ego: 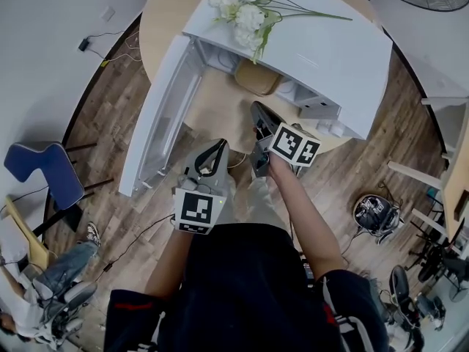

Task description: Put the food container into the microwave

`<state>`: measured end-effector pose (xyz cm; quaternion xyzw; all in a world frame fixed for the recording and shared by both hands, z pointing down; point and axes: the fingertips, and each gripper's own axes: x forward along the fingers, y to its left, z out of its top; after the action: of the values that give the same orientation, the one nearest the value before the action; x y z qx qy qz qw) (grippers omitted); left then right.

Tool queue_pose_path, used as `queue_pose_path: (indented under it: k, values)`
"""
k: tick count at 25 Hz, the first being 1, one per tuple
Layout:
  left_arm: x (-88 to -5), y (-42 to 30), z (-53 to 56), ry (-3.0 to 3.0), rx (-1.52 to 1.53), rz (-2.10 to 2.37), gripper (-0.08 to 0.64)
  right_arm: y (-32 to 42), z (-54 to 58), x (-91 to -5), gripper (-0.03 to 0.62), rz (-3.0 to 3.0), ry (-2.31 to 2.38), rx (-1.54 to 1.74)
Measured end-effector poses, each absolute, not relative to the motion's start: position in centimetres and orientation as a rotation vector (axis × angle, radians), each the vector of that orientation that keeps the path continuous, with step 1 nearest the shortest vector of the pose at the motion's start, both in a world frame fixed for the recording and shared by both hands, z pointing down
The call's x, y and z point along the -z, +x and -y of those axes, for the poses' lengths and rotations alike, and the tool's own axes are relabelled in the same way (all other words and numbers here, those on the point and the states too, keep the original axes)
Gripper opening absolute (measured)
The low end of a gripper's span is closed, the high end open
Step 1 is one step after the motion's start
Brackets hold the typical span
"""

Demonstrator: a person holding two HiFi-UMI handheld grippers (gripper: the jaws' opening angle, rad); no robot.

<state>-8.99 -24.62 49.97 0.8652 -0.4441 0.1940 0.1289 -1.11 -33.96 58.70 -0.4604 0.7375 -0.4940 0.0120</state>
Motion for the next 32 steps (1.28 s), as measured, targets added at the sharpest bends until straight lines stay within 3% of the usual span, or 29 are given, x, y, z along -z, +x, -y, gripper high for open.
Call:
queue_pose_path:
  k: [32]
  values:
    - [-51.0,-11.1,25.7,2.478,-0.589,1.308,0.020,0.1,40.3,-59.8,0.012,-2.438,-1.619,1.398]
